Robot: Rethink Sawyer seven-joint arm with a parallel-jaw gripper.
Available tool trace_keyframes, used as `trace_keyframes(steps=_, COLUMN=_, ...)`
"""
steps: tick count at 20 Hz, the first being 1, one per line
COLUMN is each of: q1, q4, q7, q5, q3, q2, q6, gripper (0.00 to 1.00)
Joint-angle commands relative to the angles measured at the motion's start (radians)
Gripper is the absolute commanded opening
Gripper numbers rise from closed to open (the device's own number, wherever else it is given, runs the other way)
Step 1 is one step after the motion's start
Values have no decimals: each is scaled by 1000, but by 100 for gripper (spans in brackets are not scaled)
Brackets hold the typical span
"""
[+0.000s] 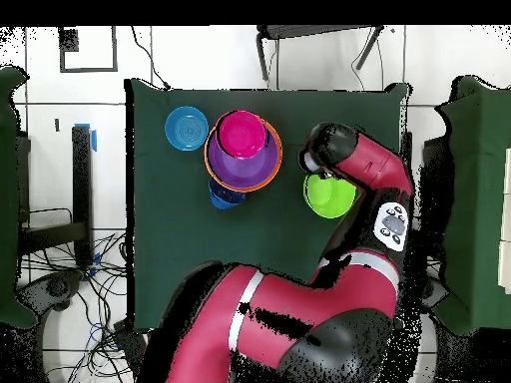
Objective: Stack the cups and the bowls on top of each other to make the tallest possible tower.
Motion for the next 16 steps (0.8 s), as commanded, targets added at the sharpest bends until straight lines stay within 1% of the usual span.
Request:
trace_keyframes(steps=1, q1=19, q4=-56, q7=-221, q5=-179, q3=71, q2=-75, q6=-13, gripper=0)
trace_keyframes(steps=2, q1=0, q4=-58, q7=-296, q5=-207, q3=111, q2=-93, q6=-58, gripper=0)
trace_keyframes(steps=4, q1=-12, q4=-79, q7=-361, q5=-264, q3=138, q2=-108, q6=-106, gripper=0)
trace_keyframes(steps=5, q1=-15, q4=-83, q7=-369, q5=-286, q3=147, q2=-112, q6=-121, gripper=0)
trace_keyframes(steps=8, q1=-41, q4=-68, q7=-408, q5=-379, q3=203, q2=-138, q6=-267, gripper=0)
trace_keyframes(steps=9, q1=-39, q4=-68, q7=-397, q5=-406, q3=201, q2=-146, q6=-290, gripper=0)
trace_keyframes(steps=11, q1=-27, q4=-66, q7=-363, q5=-452, q3=184, q2=-165, q6=-310, gripper=0)
trace_keyframes(steps=15, q1=-28, q4=-90, q7=-370, q5=-489, q3=199, q2=-184, q6=-251, gripper=0)
trace_keyframes(steps=16, q1=-26, q4=-93, q7=-373, q5=-500, q3=203, q2=-186, q6=-249, gripper=0)
